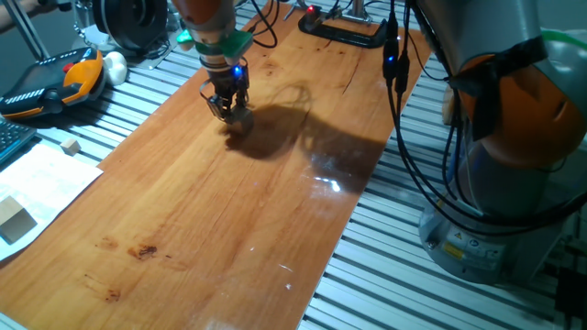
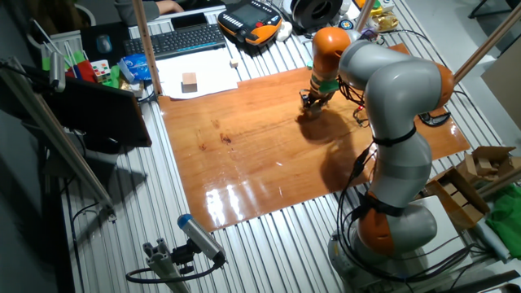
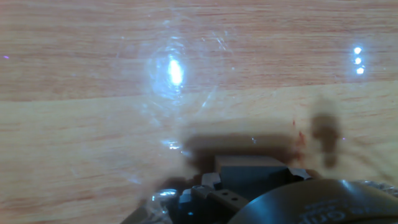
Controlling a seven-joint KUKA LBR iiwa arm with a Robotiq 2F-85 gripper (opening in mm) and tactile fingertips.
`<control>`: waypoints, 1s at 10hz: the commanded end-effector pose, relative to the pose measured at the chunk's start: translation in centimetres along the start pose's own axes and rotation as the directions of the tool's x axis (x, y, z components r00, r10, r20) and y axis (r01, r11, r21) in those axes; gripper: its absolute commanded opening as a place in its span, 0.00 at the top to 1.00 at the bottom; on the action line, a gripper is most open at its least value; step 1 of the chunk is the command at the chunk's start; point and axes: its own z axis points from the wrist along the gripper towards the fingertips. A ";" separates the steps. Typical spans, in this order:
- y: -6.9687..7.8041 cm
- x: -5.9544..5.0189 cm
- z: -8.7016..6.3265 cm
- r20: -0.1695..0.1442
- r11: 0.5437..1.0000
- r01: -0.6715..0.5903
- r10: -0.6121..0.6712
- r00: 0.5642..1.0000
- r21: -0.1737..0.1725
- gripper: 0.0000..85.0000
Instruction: Hold a small block with the gripper and sweep it from left to right on the table
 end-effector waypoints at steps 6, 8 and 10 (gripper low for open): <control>0.6 -0.2 -0.1 -0.006 1.000 -0.003 0.003 1.000 -0.002 0.46; 0.9 -0.3 -0.1 -0.005 1.000 -0.003 0.003 1.000 -0.003 0.46; 1.2 -0.2 -0.2 -0.008 1.000 -0.006 0.006 1.000 -0.008 0.46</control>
